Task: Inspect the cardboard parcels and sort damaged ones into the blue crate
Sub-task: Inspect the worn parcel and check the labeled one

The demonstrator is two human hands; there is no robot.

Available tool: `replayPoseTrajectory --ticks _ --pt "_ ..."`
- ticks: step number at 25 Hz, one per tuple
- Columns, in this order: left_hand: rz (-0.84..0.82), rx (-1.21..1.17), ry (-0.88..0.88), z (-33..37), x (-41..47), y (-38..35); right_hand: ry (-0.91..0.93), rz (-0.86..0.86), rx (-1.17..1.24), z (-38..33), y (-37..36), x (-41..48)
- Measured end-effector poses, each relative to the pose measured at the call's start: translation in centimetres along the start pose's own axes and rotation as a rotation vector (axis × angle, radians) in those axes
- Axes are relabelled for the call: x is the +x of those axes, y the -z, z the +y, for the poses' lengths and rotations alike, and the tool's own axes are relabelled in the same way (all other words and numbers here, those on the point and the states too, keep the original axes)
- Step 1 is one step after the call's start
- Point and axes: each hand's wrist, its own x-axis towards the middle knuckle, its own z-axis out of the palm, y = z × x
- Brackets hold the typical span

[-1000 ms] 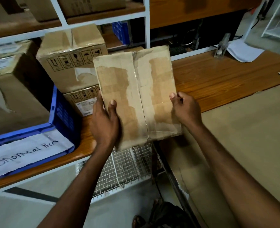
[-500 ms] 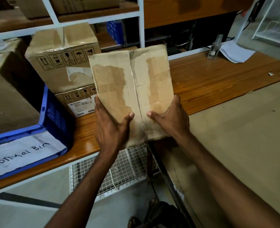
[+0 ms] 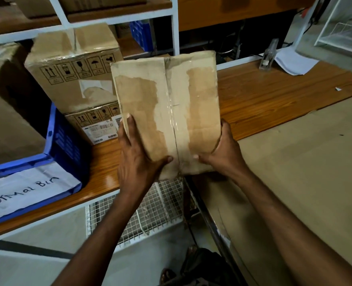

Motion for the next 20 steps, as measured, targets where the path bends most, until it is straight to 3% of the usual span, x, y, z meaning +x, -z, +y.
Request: replayPoseTrajectory --ticks 3,5,7,9,12,15,18,20 --pt "-0.031 -0.009 -0.041 -0.1 -0.3 0.8 0.0 -0.023 0.0 0.4 0.7 -0.3" --pt "0.031 -0.056 -0.053 -0.1 -0.5 0.8 0.025 -0.013 0.046 0.7 1.9 -0.1" --pt "0.073 -0.241 0.001 -0.4 -0.3 0.0 0.055 -0.067 0.112 0.7 3.4 0.2" --pt "0.0 -0.398 0.015 -0.8 -0.1 -0.8 0.071 -0.092 0.088 0.7 4.4 0.5" --pt "-0.098 -0.428 -0.15 -0.9 -0.1 -1.2 0.0 -0.109 0.113 1.9 5.1 0.4" --pt "-0.089 -0.588 -0.023 -0.5 -0.1 -0.4 -0.025 -0.142 0.168 2.6 5.9 0.6" --pt "0.034 -0.51 0.075 -0.1 1.1 0.2 -0.065 0.01 0.145 2.4 6.5 1.2" --pt "0.109 -0.274 0.088 0.2 2.8 0.2 -0.072 0.122 0.003 1.4 6.2 1.7"
